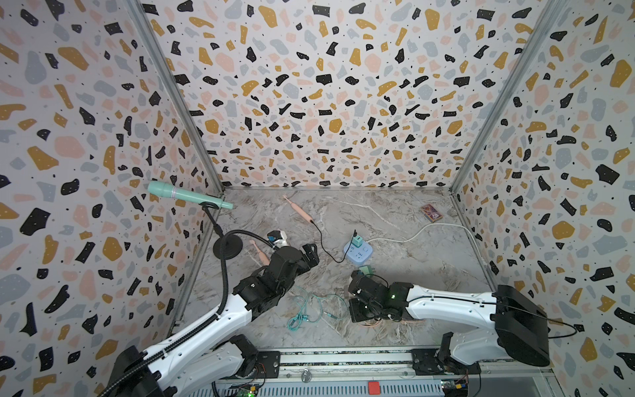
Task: Charge the electric toothbrush
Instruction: Pick up the charging cable from the center of the board.
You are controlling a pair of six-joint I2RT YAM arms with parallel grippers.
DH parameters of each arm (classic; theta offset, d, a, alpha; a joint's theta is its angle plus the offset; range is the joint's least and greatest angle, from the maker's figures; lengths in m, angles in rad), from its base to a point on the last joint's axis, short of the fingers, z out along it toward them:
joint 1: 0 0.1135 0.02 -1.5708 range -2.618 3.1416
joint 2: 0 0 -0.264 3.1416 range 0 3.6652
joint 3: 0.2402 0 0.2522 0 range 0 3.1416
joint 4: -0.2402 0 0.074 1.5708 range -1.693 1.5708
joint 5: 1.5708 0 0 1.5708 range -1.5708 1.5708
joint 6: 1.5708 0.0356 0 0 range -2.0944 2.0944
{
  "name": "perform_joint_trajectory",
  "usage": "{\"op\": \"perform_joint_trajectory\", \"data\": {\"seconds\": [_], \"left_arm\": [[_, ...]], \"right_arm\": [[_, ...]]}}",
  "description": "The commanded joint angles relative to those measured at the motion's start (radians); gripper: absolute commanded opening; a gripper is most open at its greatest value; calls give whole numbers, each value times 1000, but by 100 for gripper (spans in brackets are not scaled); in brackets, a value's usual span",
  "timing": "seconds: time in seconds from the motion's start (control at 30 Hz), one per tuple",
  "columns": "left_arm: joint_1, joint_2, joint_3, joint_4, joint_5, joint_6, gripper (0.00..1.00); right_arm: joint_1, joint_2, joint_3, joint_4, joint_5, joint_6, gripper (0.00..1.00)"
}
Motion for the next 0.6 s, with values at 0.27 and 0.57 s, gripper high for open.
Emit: {"op": "perform_joint_trajectory", "data": {"seconds": [0.27, 0.57], "left_arm": [[-76, 102, -152, 475, 431, -473, 97], [-208, 186, -109, 542, 437, -528, 78]], "right_arm": [[21, -217, 32, 16, 131, -248, 0], [10, -222, 67, 17, 174, -297, 0]]}}
